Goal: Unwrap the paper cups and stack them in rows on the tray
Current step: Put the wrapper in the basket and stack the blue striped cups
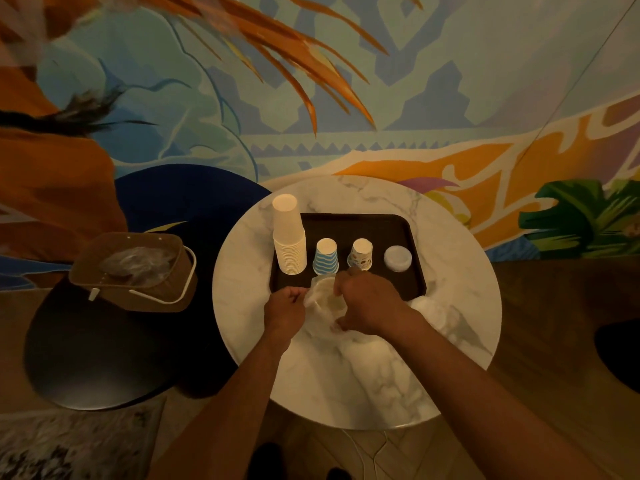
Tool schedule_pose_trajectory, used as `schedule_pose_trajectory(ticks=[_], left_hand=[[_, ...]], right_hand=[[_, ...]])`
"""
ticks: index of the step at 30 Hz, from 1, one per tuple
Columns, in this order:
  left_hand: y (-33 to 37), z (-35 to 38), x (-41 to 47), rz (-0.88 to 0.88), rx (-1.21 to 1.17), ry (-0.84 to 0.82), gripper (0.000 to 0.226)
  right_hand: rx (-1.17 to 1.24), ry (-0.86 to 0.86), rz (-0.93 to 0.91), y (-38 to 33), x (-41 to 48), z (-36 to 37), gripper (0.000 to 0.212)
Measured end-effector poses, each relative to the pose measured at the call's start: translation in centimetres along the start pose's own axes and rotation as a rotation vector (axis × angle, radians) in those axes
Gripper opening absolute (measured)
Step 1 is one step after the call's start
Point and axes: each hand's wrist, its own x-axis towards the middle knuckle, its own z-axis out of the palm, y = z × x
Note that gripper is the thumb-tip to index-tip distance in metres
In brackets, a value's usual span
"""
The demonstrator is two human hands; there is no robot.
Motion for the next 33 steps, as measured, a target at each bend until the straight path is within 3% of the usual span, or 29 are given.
schedule_pose_trajectory(ticks=[3, 6, 12, 14, 17, 19, 23, 25, 27, 29, 31, 33], left_hand=[[-0.4, 0.4, 0.4, 0.026, 0.088, 0.018, 0.017], [-1.1, 0.6, 0.7, 0.044, 0.194, 0.026, 0.017], [-3.4, 0.8, 1.0, 0.019, 0.449, -0.066, 0.035], [-4.0, 0.5, 1.2, 0.034, 0.486, -0.104, 0.036], [-3.3, -0.1, 1.8, 0.053, 0.423, -0.086, 0.033], [-1.8, -0.7, 1.8, 0.108, 0.316, -0.061, 0.029], [0.9, -2.2, 0.9, 0.107, -0.219, 0.034, 0.041], [1.7, -2.7, 0.4, 0.143, -0.335, 0.025, 0.036], [2.3, -3.0, 0.0, 0.229, -0.274, 0.001, 0.028], [2.0, -2.8, 0.0, 0.353, -0.069, -0.016, 0.025], [1.0, -2.5, 0.1, 0.454, 0.081, -0.023, 0.023], [0.6, -2.4, 0.1, 0.395, 0.034, -0.059, 0.023]], right_hand=[[0.022, 0.003, 0.020, 0.0, 0.4, 0.5, 0.090], [-0.016, -0.020, 0.035, 0.3, 0.8, 0.9, 0.100], [0.072, 0.052, 0.051, 0.7, 1.6, 1.2, 0.091], [0.121, 0.129, 0.008, 0.8, 1.5, 1.3, 0.076], [0.169, 0.203, -0.088, 1.1, 1.2, 1.4, 0.041], [0.199, 0.167, -0.136, 1.3, 1.0, 1.5, 0.023], [0.229, 0.157, -0.176, 1.5, 1.0, 1.8, 0.030], [0.215, 0.211, -0.171, 1.6, 1.1, 1.8, 0.033], [0.180, 0.246, -0.127, 1.6, 1.1, 1.4, 0.028], [0.115, 0.288, -0.061, 1.5, 1.1, 1.0, 0.024], [0.033, 0.289, 0.019, 1.3, 1.2, 0.9, 0.035], [-0.020, 0.240, 0.065, 1.3, 1.4, 0.9, 0.045]])
